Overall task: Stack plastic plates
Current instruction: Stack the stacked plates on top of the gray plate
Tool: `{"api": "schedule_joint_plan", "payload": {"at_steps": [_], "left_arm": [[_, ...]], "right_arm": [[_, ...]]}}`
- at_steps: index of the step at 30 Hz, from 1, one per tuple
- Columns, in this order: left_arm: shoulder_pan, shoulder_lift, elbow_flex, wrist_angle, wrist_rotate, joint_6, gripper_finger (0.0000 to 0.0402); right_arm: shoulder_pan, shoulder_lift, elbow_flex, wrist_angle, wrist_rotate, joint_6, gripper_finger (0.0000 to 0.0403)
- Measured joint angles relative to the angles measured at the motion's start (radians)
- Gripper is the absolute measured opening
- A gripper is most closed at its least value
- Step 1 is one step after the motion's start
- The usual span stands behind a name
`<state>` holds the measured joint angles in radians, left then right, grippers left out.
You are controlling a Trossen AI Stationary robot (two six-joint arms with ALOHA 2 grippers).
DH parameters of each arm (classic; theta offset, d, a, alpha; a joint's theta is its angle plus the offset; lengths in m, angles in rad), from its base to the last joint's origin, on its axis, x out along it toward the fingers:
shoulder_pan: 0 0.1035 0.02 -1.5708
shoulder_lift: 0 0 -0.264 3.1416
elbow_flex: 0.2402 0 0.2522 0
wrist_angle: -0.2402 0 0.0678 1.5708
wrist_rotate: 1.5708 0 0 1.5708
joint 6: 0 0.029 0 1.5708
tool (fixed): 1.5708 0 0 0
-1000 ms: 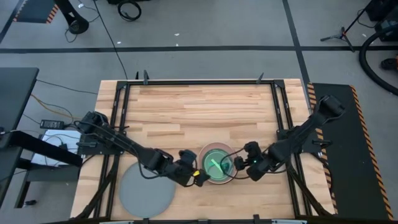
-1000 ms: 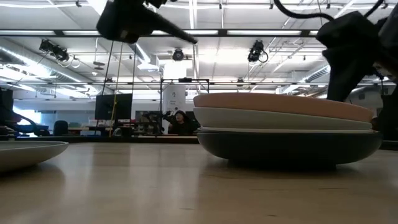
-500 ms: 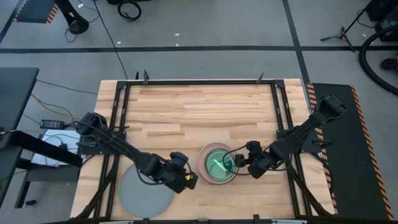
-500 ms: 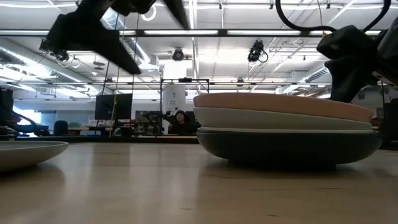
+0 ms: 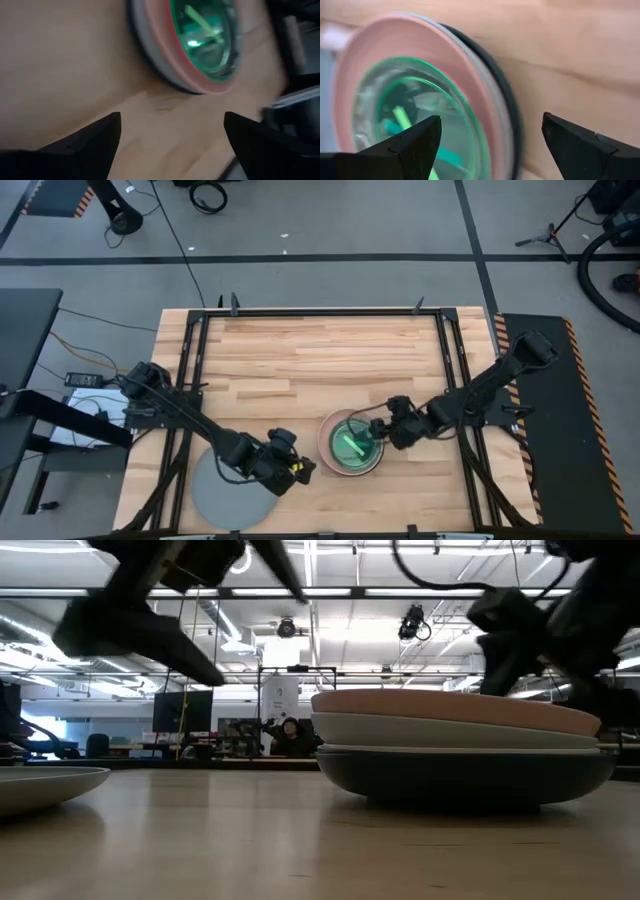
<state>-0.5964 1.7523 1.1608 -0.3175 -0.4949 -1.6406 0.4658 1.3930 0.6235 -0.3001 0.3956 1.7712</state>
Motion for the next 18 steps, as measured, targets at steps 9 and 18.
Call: {"api": "schedule_joint_plan", "payload": {"at_steps": [9,18], "left_arm": [[-0.066,0.0,-0.24,0.596,-0.08,0.005,0.0356],[-0.151,0.0,-0.251,0.661,-0.149,0.089,0.0356]], "right_arm": [[-0.232,-0.012,0.019,0.129,-0.187,-0.38,0.0347],[-0.393,-0.012,0.022,0.027,-0.38,-0.551,0.0336]]}}
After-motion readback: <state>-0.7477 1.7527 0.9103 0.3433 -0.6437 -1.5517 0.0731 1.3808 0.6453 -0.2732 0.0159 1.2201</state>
